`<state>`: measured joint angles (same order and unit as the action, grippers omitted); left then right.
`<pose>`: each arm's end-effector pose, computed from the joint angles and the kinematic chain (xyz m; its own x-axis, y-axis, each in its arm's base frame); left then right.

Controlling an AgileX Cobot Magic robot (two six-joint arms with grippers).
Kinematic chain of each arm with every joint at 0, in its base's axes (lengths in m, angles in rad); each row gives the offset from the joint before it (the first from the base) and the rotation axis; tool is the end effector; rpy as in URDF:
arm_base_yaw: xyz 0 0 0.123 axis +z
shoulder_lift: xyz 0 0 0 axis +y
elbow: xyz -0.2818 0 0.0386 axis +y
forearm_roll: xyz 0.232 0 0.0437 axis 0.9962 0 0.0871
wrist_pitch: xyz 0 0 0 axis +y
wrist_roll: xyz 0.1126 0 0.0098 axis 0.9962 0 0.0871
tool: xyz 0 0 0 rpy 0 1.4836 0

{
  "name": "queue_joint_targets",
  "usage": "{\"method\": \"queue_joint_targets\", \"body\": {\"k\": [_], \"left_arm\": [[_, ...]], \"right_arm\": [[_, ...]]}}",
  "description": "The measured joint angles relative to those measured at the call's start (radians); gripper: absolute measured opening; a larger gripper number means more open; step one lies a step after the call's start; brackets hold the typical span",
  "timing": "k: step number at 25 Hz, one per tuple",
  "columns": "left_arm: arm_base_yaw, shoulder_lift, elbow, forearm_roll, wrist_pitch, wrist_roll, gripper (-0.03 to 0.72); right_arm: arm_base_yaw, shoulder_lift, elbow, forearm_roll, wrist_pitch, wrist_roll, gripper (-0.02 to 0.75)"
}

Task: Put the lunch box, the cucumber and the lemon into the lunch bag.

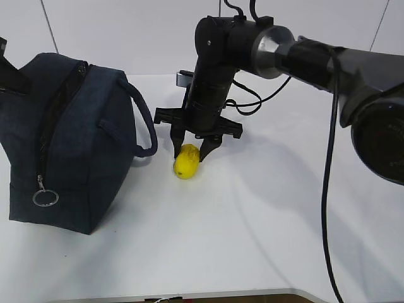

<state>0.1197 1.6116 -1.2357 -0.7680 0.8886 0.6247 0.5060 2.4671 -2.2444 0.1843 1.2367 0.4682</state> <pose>0.3371 -0.0209 0.2777 -0.8259 -0.0334 -0.5629 0.2475 0.8754 -0.4152 0.4302 0.2607 0.1512 -0.9959 0.0167 -0.0892 -0.0061 0.9686 0.2486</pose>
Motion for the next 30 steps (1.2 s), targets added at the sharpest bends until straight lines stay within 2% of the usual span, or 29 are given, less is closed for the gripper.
{"method": "queue_joint_targets", "body": {"k": [8,21,30], "left_arm": [[0.000,0.000,0.000,0.000,0.000,0.000,-0.013],[0.000,0.000,0.000,0.000,0.000,0.000,-0.013],[0.000,0.000,0.000,0.000,0.000,0.000,-0.013]], "right_arm": [[0.000,-0.004,0.000,0.019,0.000,-0.067,0.373],[0.000,-0.112,-0.002,-0.070,0.000,-0.144,0.372],[0.000,-0.173,-0.081,-0.023,0.009,-0.154,0.370]]}}
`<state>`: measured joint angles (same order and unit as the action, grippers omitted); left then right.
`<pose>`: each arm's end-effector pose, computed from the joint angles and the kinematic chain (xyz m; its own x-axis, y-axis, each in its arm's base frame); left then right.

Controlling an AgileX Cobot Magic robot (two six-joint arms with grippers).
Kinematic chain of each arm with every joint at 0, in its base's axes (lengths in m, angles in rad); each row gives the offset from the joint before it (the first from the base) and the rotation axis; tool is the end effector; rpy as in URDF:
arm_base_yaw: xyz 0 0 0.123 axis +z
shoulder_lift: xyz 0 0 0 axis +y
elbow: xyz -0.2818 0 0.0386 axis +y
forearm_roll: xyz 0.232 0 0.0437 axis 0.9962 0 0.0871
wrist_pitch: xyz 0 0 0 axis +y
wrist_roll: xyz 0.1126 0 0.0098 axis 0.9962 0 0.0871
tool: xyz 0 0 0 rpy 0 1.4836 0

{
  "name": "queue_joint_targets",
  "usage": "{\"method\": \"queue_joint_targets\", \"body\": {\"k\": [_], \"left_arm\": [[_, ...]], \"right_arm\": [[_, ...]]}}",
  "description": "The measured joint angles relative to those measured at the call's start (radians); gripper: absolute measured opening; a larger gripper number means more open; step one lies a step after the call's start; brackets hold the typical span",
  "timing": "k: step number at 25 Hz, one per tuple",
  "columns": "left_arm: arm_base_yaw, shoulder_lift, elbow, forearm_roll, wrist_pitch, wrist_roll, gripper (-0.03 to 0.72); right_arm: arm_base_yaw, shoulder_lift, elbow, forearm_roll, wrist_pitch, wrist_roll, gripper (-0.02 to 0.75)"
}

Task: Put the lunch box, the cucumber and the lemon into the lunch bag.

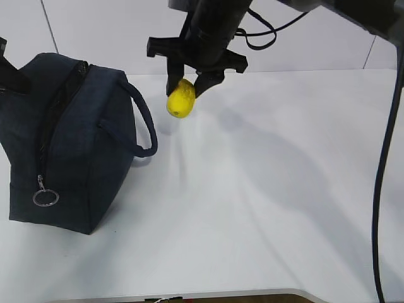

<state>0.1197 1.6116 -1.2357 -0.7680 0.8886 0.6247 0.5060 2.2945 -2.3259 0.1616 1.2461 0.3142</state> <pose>0.3371 -0.0209 0.2777 -0.8259 -0.0334 -0.5629 0.2475 0.8754 -0.4152 0.4240 0.2547 0.2588 -0.9285 -0.1100 -0.3546 -0.2188 0.9338 0.2832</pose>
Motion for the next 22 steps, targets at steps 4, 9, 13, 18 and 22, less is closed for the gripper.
{"method": "queue_joint_targets", "body": {"k": [4,9,13,18,22], "left_arm": [[0.000,0.000,0.000,0.000,0.000,0.000,-0.013],[0.000,0.000,0.000,-0.009,0.000,0.000,-0.013],[0.000,0.000,0.000,-0.013,0.000,0.000,-0.013],[0.000,0.000,0.000,-0.013,0.000,0.000,-0.013],[0.000,0.000,0.000,-0.026,0.000,0.000,-0.013]], "right_arm": [[0.000,0.000,-0.083,0.103,0.002,-0.004,0.370],[0.000,-0.002,-0.132,0.297,-0.003,-0.040,0.370],[0.017,0.002,-0.138,0.438,-0.060,-0.096,0.370],[0.064,0.023,-0.138,0.500,-0.134,-0.169,0.370],[0.081,0.037,-0.138,0.528,-0.188,-0.187,0.370]]}}
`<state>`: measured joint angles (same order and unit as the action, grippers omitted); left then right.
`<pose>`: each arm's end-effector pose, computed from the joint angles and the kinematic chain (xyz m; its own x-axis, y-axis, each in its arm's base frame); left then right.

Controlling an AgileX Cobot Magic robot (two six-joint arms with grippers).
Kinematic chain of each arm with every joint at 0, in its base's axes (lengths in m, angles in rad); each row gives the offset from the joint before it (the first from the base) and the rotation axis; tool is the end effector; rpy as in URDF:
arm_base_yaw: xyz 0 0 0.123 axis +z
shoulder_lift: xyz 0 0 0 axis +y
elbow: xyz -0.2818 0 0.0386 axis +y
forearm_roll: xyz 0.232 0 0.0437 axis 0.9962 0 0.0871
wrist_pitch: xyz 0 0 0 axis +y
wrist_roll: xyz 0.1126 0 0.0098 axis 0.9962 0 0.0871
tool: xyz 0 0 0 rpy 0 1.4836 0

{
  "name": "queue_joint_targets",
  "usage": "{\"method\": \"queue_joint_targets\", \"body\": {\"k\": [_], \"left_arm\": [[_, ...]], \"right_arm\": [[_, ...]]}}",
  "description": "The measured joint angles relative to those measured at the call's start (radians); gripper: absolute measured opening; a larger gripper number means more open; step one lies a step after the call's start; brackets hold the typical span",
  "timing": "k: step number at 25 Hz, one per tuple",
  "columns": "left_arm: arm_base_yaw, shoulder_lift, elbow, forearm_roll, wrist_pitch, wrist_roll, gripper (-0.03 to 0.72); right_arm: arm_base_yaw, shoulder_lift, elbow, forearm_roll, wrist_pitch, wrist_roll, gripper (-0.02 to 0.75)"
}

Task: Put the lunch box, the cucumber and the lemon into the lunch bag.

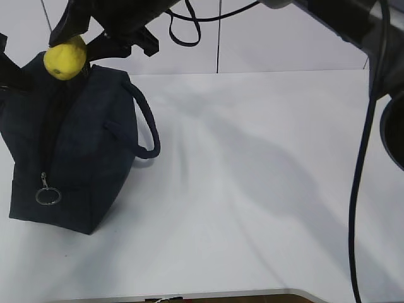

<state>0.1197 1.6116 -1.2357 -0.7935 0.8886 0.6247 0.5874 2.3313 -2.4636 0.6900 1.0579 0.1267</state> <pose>0.3378 -0.0224 0.2792 -0.8239 -0.0531 -0.5642 0.2424 0.8669 -0.4356 0.3956 0.3387 0.3124 -0.8745 -0.0929 -0.4761 -0.4358 0.5816 0.6869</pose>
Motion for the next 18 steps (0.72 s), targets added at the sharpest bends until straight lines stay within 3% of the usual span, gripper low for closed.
{"method": "queue_joint_targets", "body": {"k": [18], "left_arm": [[0.000,0.000,0.000,-0.053,0.000,0.000,-0.013]], "right_arm": [[0.011,0.117,0.000,-0.026,-0.030,-0.085,0.384]]}}
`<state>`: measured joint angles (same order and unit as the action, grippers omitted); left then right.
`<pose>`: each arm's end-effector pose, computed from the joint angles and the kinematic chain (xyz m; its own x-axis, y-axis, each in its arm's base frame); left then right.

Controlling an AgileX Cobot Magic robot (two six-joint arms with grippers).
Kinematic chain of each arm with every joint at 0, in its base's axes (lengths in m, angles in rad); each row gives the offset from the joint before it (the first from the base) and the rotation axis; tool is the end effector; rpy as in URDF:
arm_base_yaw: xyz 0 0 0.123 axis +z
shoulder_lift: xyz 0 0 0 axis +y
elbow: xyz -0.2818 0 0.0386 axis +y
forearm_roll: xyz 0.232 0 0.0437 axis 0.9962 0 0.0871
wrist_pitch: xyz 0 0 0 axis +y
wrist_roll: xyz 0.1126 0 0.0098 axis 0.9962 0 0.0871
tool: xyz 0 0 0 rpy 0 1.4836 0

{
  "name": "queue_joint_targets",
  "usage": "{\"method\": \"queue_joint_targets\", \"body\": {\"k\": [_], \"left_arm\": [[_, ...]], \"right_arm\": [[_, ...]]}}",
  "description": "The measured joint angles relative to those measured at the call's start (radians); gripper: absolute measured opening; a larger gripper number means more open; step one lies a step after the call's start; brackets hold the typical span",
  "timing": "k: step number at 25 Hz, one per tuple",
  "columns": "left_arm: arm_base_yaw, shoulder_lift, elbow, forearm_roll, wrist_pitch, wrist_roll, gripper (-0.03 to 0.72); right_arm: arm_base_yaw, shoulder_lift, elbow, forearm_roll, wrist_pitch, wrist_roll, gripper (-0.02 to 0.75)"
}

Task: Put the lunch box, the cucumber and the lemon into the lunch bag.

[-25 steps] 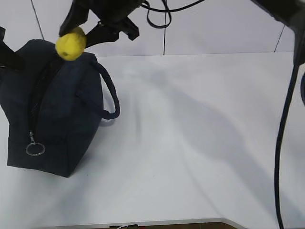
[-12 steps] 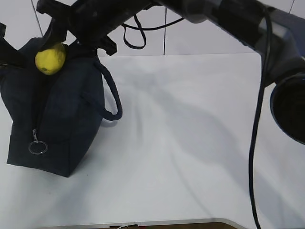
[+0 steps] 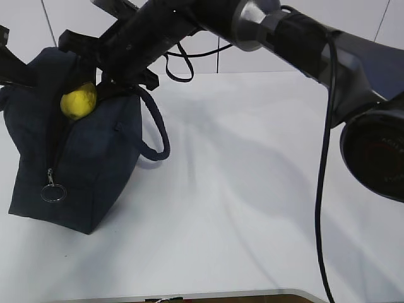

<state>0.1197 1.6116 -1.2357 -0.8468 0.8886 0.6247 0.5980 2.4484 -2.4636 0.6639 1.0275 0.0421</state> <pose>0.3391 -0.0254 0.2825 -0.8193 -0.0942 -0.5655 0.2322 0.8473 -0.4776 0.4116 0.3525 0.2507 -0.8688 -0.1666 -0.4663 -0.4593 0.6230 0.6332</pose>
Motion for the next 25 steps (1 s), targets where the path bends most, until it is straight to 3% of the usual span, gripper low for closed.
{"method": "queue_joint_targets", "body": {"k": [7,16,25], "left_arm": [[0.000,0.000,0.000,-0.002,-0.004,0.000,-0.013],[0.000,0.000,0.000,0.001,-0.006,0.000,-0.013],[0.000,0.000,0.000,0.033,-0.018,0.000,-0.013]], "right_arm": [[0.000,0.000,0.000,0.000,0.009,-0.032,0.475],[0.000,0.000,-0.022,0.004,0.057,-0.042,0.482],[0.000,0.000,-0.218,-0.051,0.206,-0.047,0.482]]}}
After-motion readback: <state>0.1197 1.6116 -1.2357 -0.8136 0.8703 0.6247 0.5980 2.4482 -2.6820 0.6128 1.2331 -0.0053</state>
